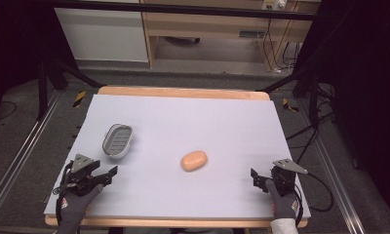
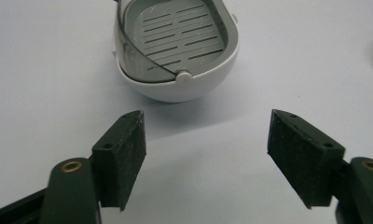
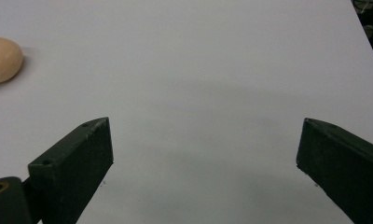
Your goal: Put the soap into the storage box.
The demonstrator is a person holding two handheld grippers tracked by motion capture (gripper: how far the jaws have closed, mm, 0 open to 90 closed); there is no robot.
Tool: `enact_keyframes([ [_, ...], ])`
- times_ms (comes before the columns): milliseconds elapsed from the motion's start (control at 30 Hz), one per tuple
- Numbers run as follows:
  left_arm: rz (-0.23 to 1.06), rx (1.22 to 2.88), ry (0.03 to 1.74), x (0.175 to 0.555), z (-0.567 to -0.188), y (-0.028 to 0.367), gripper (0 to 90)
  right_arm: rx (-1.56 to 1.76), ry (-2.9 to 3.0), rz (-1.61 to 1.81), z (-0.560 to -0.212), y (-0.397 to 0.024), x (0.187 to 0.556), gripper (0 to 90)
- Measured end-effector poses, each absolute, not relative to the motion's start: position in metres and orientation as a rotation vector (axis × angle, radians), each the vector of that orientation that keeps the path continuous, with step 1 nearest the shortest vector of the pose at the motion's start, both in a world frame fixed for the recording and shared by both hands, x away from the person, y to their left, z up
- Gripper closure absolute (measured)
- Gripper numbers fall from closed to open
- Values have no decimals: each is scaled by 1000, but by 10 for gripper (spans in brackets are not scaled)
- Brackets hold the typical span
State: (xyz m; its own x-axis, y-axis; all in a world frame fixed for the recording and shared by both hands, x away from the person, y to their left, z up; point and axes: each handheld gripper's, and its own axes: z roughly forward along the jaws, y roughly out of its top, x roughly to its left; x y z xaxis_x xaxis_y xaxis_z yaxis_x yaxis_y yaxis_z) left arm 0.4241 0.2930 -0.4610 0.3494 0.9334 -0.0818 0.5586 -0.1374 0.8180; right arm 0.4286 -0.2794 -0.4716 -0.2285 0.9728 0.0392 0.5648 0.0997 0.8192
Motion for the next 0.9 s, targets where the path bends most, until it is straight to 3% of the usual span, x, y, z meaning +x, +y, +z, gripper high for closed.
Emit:
enact_keyframes([
  [333,587,1837,1277,418,-457,281,337,1435,1903,1022,-472,-274,424,52],
  [900,572,1858,1229,417,-457,270,311,1451,1886,1014,-473,-276,423,50],
])
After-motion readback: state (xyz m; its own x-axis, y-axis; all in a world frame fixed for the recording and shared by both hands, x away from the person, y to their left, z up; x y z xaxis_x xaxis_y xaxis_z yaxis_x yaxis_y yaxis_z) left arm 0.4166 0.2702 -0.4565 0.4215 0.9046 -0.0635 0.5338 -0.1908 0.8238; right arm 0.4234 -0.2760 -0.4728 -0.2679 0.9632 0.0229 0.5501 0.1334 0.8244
